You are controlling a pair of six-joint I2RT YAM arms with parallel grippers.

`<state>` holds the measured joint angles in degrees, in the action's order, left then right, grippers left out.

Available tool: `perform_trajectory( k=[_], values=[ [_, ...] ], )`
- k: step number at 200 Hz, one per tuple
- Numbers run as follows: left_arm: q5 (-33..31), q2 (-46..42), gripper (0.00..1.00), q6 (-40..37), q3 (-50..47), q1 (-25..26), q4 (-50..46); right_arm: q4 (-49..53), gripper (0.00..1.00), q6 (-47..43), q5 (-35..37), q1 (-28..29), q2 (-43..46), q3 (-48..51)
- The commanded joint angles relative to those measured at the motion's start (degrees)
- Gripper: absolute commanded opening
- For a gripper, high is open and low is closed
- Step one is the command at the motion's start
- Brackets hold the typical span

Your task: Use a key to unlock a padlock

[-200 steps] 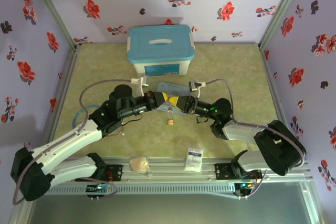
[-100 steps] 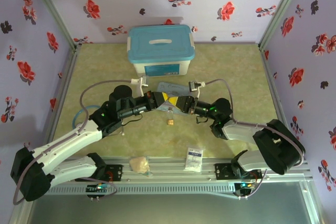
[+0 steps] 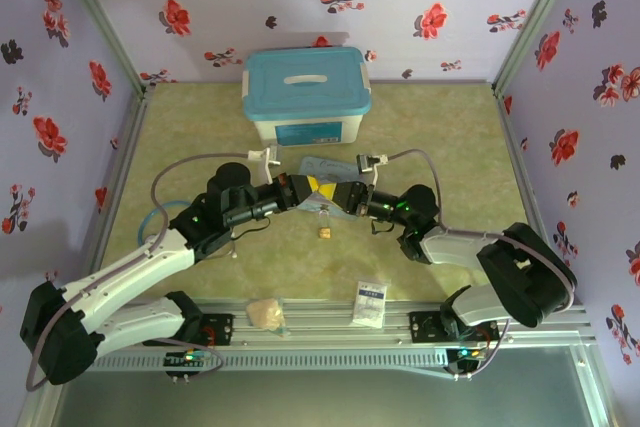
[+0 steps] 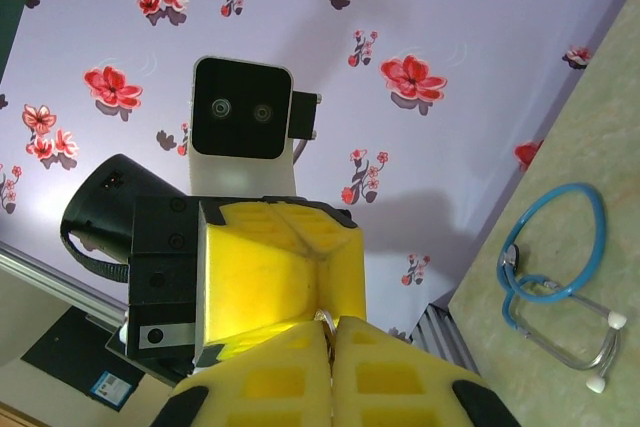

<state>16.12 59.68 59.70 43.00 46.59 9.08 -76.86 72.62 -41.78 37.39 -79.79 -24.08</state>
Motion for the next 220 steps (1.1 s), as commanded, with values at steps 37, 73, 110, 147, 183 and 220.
perform_trajectory(
  k=[37,73,110,147,183,220],
  values=[
    [1.54,-0.62,0.0,0.66,-0.19,0.1,1.62,-2.48,0.19,-0.51,0.12,0.41,-0.98,-1.85],
    [1.54,-0.53,0.0,0.77,-0.09,0.08,1.9,-2.56,0.26,-0.38,-0.36,0.49,-0.89,-2.22],
    [1.55,-0.97,0.0,0.42,0.13,-0.01,1.21,-2.55,0.09,-0.47,0.01,0.49,-0.38,-1.68],
    [1.47,-0.73,0.0,0.67,-0.02,-0.01,1.33,-2.51,0.06,-0.55,0.5,0.47,0.17,-0.63],
    [1.37,-0.62,0.0,0.7,-0.11,-0.09,1.34,-2.51,0.0,-0.8,1.22,0.41,0.65,0.51],
    [-1.54,-1.25,0.46,-1.18,-0.38,-0.23,-1.16,-2.51,0.0,-1.04,2.53,0.19,0.78,1.96]
  ],
)
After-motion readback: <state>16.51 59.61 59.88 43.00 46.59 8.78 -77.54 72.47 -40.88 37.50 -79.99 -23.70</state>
